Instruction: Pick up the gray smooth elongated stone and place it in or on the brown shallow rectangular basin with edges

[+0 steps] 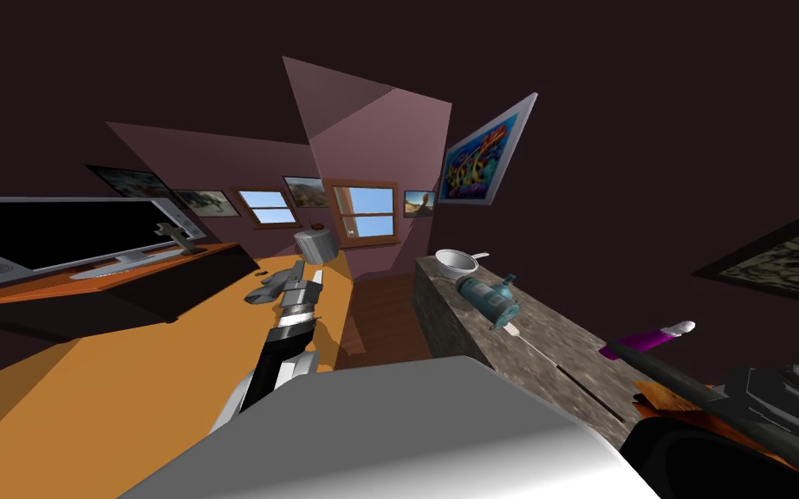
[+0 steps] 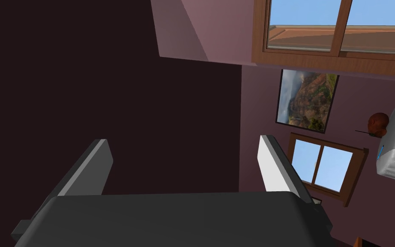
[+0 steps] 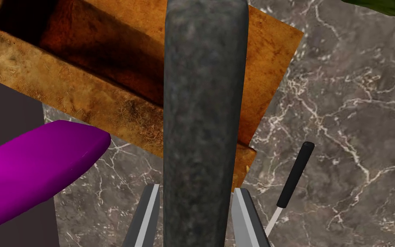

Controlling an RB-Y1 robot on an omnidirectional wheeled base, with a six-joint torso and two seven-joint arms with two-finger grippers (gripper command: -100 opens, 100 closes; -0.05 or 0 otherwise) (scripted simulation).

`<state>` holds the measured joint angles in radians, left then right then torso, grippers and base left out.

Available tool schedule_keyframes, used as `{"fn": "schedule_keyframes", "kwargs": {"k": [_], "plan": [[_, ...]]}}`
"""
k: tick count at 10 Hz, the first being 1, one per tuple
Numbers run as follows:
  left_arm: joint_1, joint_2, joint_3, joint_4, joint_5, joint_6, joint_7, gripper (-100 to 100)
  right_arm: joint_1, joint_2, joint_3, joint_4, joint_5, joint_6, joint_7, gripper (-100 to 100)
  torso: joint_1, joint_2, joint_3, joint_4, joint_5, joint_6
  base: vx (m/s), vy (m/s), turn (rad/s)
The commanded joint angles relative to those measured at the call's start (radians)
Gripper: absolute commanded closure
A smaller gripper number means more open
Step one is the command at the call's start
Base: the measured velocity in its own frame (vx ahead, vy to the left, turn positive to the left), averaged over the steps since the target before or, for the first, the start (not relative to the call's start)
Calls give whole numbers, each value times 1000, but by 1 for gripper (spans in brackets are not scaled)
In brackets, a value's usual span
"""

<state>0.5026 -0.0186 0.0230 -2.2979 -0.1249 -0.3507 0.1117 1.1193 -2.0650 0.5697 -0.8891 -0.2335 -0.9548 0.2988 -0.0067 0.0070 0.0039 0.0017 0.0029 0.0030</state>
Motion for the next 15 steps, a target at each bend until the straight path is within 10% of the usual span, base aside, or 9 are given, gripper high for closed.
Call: {"fn": "schedule_keyframes", "kwargs": {"k": [1,3,4,8,9,10,15], "plan": [[0,0,0,0,0,0,0,0,12,-26,-1,22,-17,-19,-19,100,0,0,0,0,0,0,-92,-211,0],[0,0,0,0,0,0,0,0,10,-30,8,20,-28,-16,-15,100,-5,0,0,0,-1,1,-50,-164,-6],[0,0,0,0,0,0,0,0,10,-32,11,22,-31,-17,-15,-100,2,-3,-1,-1,-2,0,-6,-21,0],[0,0,0,0,0,0,0,0,10,-31,11,22,-30,-16,-15,-100,11,-6,-3,-1,1,0,-1,-2,0],[0,0,0,0,0,0,0,0,10,-31,11,22,-30,-16,-15,0,11,-6,-3,-1,1,0,0,0,0],[0,0,0,0,0,0,0,0,9,-67,20,33,-47,-44,-25,-100,11,-6,-3,-1,1,0,-14,-10,-84],[0,0,0,0,0,0,0,0,8,-173,46,64,-97,-127,-54,-100,11,-5,-3,-1,1,0,-24,-14,-92]]}}
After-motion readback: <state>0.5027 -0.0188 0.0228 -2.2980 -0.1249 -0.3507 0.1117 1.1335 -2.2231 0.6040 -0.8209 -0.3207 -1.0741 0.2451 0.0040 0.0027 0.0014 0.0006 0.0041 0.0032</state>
